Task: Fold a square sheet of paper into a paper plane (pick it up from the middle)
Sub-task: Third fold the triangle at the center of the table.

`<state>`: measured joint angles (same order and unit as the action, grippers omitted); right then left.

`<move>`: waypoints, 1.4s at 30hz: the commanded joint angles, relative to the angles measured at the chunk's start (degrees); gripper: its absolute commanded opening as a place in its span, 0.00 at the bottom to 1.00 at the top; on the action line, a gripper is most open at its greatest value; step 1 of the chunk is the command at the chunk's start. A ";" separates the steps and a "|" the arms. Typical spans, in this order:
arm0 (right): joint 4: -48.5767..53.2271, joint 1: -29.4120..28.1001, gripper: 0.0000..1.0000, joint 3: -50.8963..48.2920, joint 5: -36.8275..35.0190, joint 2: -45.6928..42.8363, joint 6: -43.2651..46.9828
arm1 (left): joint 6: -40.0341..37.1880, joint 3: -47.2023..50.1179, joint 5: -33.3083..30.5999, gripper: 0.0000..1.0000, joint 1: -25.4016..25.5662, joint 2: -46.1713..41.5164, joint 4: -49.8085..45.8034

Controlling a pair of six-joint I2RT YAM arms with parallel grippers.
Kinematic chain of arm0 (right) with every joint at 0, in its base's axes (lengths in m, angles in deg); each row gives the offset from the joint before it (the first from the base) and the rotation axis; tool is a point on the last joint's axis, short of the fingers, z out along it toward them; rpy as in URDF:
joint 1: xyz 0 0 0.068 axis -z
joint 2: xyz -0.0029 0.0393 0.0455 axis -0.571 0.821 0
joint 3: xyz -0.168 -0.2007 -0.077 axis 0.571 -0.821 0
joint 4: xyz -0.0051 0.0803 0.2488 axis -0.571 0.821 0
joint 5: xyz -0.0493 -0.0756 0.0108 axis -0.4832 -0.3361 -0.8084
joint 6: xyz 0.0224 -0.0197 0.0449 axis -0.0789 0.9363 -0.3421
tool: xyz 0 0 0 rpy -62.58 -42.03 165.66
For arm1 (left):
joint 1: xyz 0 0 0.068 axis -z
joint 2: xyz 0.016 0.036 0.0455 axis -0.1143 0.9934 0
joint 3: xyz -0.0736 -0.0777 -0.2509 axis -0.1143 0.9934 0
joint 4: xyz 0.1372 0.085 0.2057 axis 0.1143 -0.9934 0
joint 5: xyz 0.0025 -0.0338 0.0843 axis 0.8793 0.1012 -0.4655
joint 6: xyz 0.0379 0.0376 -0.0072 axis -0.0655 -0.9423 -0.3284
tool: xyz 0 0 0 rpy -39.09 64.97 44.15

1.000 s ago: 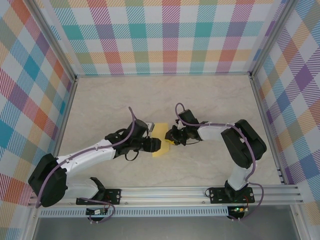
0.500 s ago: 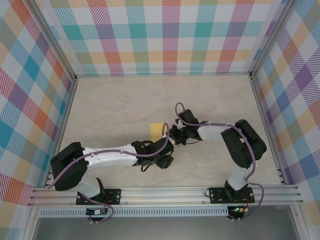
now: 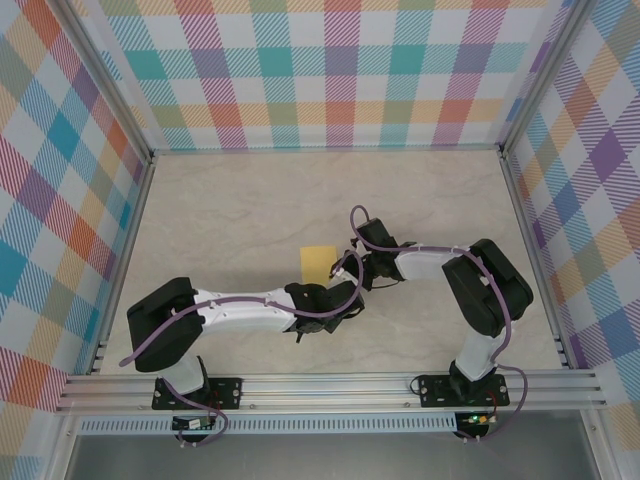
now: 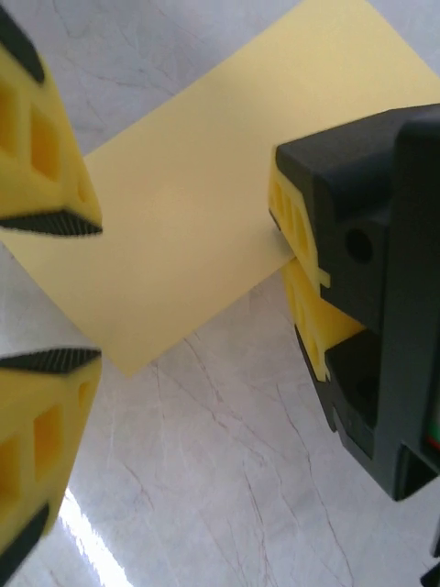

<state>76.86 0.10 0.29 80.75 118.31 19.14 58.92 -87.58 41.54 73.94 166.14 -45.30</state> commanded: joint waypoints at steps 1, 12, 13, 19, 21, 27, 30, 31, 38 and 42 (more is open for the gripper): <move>0.83 0.35 0.19 1.62 1.24 0.13 0.71 | -0.52 -0.79 -3.61 0.29 0.70 0.01 -0.56; 1.50 0.57 0.19 1.36 0.96 -0.38 0.94 | 0.18 0.86 -5.30 0.00 0.42 -2.69 0.32; 1.46 0.53 0.19 1.40 0.96 -0.43 0.88 | 0.25 1.06 -4.65 0.00 0.23 -2.90 0.50; 0.63 0.62 0.18 1.18 1.57 -1.01 0.71 | -1.08 4.04 2.01 0.24 0.03 -5.61 4.65; 0.62 0.61 0.18 1.26 1.57 -1.19 0.61 | -1.56 4.02 3.61 0.33 0.13 -5.26 5.09; 0.65 0.71 0.18 1.36 1.80 -1.18 0.59 | -1.72 2.02 3.59 0.48 0.73 -1.75 4.27; 0.59 0.71 0.18 1.27 1.74 -1.13 0.53 | -1.46 0.97 1.41 0.50 0.83 -0.05 3.84; 0.52 0.71 0.18 1.26 1.83 -1.11 0.53 | -1.41 0.43 0.34 0.51 0.83 0.55 3.54; 0.82 0.72 0.18 1.18 1.57 -1.20 0.53 | -1.33 -0.93 -3.60 0.37 0.83 2.27 4.02; 1.05 0.79 0.18 0.94 1.33 -1.36 0.80 | -0.55 0.07 -6.01 0.14 0.82 0.89 3.82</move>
<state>77.26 0.49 0.49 81.36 118.28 19.14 58.04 -87.12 38.90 74.00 168.28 -40.75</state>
